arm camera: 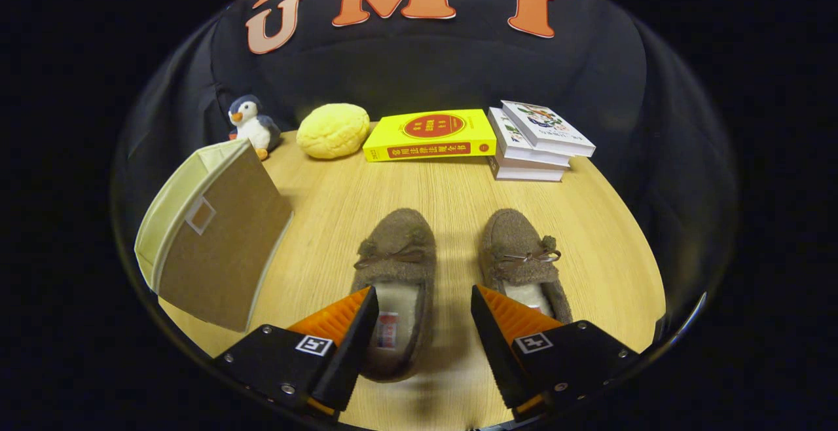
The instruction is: Open the storage box then place both shoes into the box .Put the left shoe in first, then the right shoe, with the right side of both shoes facing outward in a uniform manner.
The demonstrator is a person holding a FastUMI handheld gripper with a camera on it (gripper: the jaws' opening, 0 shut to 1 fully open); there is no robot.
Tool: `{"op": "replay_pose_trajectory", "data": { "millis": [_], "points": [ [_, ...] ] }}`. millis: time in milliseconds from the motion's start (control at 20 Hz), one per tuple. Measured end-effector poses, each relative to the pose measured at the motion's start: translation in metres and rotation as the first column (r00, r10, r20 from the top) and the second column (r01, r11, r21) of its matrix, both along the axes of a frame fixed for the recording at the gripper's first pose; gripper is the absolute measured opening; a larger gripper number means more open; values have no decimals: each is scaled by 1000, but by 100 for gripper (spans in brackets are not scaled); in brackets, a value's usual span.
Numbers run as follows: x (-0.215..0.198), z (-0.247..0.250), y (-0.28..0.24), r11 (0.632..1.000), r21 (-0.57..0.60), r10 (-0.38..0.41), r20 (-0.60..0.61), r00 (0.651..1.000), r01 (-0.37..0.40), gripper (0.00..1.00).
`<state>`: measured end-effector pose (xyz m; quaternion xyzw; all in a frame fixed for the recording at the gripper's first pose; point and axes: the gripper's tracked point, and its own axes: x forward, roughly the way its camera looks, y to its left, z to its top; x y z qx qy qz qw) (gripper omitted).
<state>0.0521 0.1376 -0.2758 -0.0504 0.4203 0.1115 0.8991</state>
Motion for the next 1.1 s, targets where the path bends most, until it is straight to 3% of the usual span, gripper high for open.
{"op": "replay_pose_trajectory", "data": {
  "millis": [250, 500, 700, 850, 1100],
  "points": [
    [11, -29, 4, 1000, 4, -25, -39, 999, 25, 56],
    [23, -47, 6, 998, 6, -62, -51, 997, 63, 45],
    [24, -49, 10, 993, 21, -112, -37, 993, 113, 5],
    [25, -39, 15, 992, 21, -123, -10, 992, 123, 1],
    [24, -3, 11, 979, 2, -202, 33, 979, 202, 1]
  ]
}}
